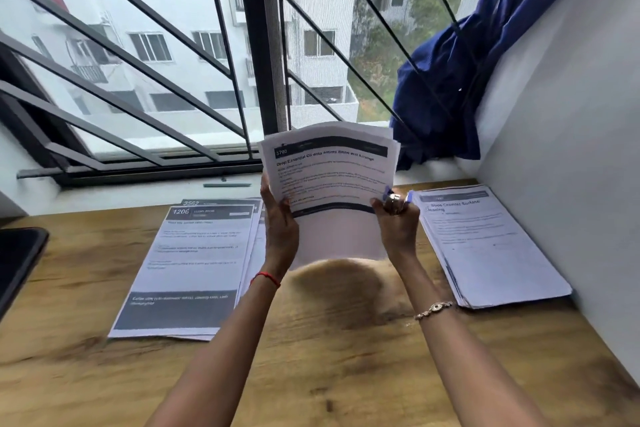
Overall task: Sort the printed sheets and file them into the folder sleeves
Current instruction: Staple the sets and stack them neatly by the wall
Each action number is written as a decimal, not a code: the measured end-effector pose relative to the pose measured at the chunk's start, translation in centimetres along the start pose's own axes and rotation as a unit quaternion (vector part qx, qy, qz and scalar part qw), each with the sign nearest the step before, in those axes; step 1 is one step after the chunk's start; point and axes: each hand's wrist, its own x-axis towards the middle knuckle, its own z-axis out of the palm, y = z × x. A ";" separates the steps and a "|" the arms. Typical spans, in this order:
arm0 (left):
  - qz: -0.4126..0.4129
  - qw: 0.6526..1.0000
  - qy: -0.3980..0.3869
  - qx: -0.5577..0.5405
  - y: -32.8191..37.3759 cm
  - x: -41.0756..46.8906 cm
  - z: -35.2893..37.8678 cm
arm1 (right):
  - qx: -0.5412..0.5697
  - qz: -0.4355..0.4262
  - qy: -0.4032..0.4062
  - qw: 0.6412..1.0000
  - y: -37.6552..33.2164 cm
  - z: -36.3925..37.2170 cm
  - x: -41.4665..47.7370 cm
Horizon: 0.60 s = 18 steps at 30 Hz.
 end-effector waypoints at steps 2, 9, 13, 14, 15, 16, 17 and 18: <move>-0.001 1.000 -0.014 0.002 0.0 -0.5 0.1 | -0.015 0.006 -0.022 1.000 0.6 -0.2 -0.7; 0.013 0.999 -0.031 0.026 -0.8 -0.6 -0.1 | 0.005 0.043 -0.032 0.999 1.4 -0.5 -0.6; 0.000 0.997 -0.052 0.048 0.0 -0.6 0.1 | -0.018 0.026 -0.041 0.999 1.1 -0.5 -0.5; -0.002 0.997 -0.052 0.062 0.0 -0.4 0.1 | -0.019 0.029 -0.042 0.999 0.9 -0.4 -0.3; -0.004 0.996 -0.050 0.075 0.0 -0.2 0.1 | -0.019 0.028 -0.041 0.999 0.9 -0.4 -0.1; -0.005 0.995 -0.045 0.084 -0.3 0.1 0.0 | -0.028 0.024 -0.036 0.999 1.0 -0.4 0.3; -0.006 0.995 -0.043 0.089 -0.4 0.4 0.0 | -0.035 0.019 -0.033 0.999 1.2 -0.3 0.6; -0.010 0.994 -0.043 0.095 -0.6 0.7 -0.1 | -0.040 0.020 -0.034 0.998 1.3 -0.3 0.9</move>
